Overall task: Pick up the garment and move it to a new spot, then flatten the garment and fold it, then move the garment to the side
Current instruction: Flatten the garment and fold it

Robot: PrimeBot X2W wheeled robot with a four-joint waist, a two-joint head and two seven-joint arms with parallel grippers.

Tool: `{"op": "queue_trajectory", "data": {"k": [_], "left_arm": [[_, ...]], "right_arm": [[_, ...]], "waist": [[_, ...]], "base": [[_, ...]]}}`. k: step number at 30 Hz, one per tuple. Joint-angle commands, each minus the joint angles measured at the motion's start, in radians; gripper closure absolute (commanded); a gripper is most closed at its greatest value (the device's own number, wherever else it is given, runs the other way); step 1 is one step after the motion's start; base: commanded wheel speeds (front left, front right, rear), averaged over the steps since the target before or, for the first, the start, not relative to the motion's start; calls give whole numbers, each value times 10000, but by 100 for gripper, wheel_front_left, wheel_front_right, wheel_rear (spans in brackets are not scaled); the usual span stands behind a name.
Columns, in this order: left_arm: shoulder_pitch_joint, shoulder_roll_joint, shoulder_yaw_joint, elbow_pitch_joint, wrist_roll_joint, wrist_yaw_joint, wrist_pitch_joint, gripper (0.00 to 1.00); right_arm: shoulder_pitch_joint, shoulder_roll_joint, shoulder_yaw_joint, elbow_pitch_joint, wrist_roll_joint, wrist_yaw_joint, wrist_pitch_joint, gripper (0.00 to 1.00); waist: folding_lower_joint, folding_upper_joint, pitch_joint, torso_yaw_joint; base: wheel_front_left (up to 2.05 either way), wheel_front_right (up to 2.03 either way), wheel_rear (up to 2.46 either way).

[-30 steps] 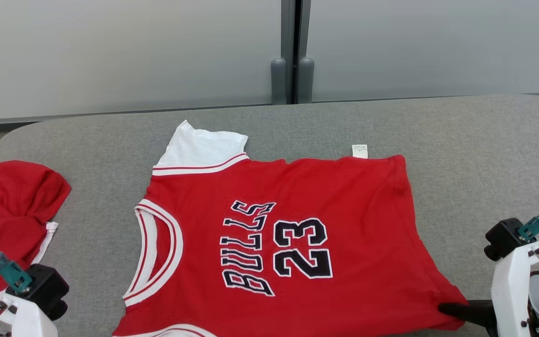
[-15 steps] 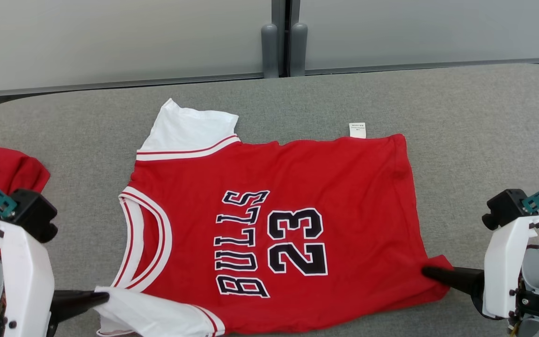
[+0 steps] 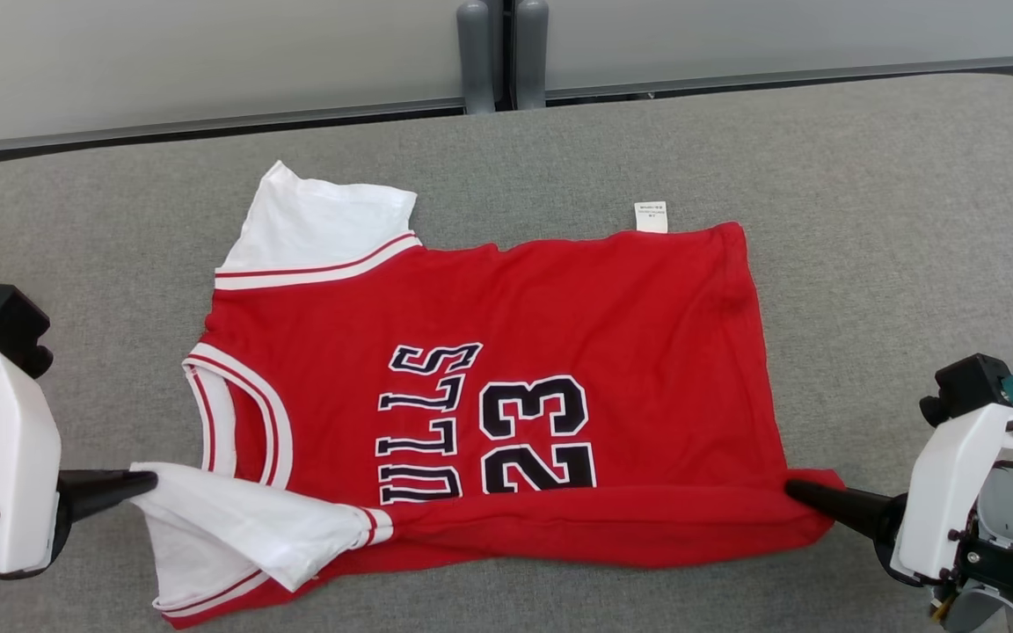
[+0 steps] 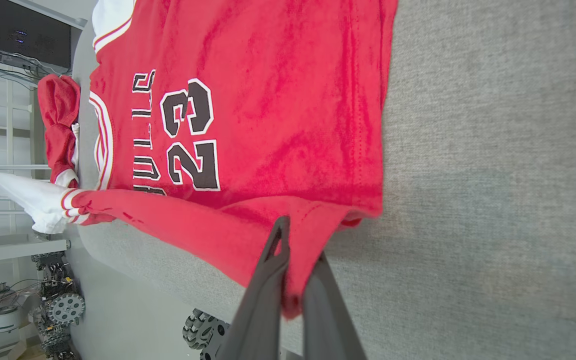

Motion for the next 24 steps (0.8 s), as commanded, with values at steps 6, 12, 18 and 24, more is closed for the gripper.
{"op": "queue_trajectory", "data": {"k": [6, 12, 18, 24], "left_arm": [[-510, -674, -102, 834, 418, -156, 76, 100], [-864, -1444, -367, 1878, 715, -266, 295, 100], [-1114, -2052, -522, 2881, 882, -397, 315, 100], [-1345, -2727, -685, 4084, 1156, -287, 190, 85]], "right_arm": [[-391, 387, -75, 156, -380, 22, -144, 100], [-878, 522, 55, 696, -632, 22, -367, 100], [-1286, 603, 151, 1273, -605, 20, -941, 100], [-1618, 683, 173, 2048, -633, 22, -1233, 55]], "waist": [[0, 0, 249, -141], [0, 0, 343, -224], [0, 0, 334, -215], [0, 0, 262, -122]], "base": [[0, 0, 0], [0, 0, 0], [0, 0, 0], [0, 0, 0]]}}
